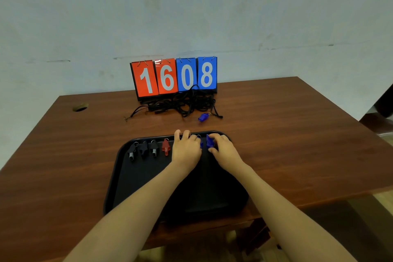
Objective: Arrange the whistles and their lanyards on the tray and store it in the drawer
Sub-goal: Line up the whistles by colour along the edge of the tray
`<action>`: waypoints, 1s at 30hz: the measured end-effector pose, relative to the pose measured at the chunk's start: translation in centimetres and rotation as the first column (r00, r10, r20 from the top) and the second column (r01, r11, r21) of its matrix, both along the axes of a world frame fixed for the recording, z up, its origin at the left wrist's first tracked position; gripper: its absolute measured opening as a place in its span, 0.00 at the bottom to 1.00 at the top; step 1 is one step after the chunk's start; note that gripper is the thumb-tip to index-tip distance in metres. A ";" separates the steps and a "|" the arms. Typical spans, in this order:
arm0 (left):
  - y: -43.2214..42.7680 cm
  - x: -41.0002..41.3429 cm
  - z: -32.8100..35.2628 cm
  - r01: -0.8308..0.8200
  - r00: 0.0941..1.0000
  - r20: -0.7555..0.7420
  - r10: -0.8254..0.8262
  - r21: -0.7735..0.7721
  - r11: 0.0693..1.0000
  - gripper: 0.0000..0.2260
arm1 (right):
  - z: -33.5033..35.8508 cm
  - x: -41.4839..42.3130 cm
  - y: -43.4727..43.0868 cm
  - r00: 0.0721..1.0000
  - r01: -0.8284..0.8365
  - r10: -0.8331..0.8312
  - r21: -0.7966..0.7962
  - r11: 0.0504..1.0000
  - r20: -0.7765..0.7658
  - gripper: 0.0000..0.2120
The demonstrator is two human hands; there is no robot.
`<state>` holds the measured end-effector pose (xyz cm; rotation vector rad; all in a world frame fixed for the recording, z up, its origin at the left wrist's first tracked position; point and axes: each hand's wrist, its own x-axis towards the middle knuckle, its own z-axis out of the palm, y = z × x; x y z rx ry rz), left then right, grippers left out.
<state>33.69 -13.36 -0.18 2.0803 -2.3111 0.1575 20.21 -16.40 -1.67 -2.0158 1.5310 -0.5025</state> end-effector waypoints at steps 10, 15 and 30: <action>-0.2 -0.1 0.2 0.004 1.000 0.029 -0.005 0.036 0.999 0.16 | -0.5 0.8 -0.9 0.998 -0.020 0.017 -0.050 0.999 -0.061 0.22; 0.1 -0.2 0.4 0.010 0.997 0.075 -0.014 0.049 0.999 0.17 | -0.6 0.8 -0.8 0.998 -0.024 0.021 -0.053 0.998 -0.054 0.22; -0.3 0.5 0.4 0.075 0.997 -0.032 -0.073 0.044 0.996 0.17 | 2.4 0.4 -4.6 0.998 0.055 -0.060 -0.191 0.980 -0.022 0.15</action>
